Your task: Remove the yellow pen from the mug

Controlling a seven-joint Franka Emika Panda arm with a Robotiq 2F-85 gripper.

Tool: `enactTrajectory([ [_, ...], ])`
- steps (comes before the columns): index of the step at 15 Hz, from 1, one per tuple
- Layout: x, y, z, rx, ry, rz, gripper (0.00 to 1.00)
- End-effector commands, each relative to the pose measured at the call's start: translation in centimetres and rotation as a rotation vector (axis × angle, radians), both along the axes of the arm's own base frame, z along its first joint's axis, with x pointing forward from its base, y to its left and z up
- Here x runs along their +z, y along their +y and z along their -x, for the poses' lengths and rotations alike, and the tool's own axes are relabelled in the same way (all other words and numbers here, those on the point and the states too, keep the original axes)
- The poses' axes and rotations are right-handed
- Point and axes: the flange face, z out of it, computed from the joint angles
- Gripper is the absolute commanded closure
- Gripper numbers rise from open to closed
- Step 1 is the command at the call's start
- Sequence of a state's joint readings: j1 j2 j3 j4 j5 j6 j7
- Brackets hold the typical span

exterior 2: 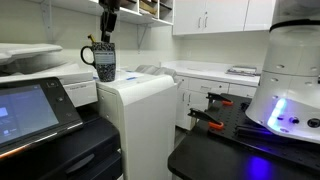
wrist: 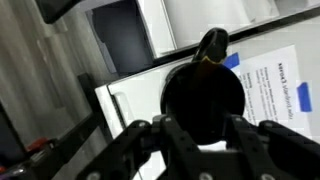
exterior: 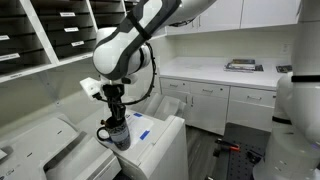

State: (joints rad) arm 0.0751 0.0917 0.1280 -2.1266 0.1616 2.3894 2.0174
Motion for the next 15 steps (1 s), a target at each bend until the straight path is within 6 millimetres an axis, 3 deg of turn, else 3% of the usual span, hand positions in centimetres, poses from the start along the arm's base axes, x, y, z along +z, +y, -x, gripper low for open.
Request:
enactTrajectory([
  [1, 0.0, 0.2, -0.9, -0.024, -0.01, -0.004, 0.56],
  [10, -2.2, 1.1, -2.1, -0.024, -0.028, -0.029, 0.58],
  [15, -3.1, 1.3, -2.2, -0.037, -0.045, -0.079, 0.63],
])
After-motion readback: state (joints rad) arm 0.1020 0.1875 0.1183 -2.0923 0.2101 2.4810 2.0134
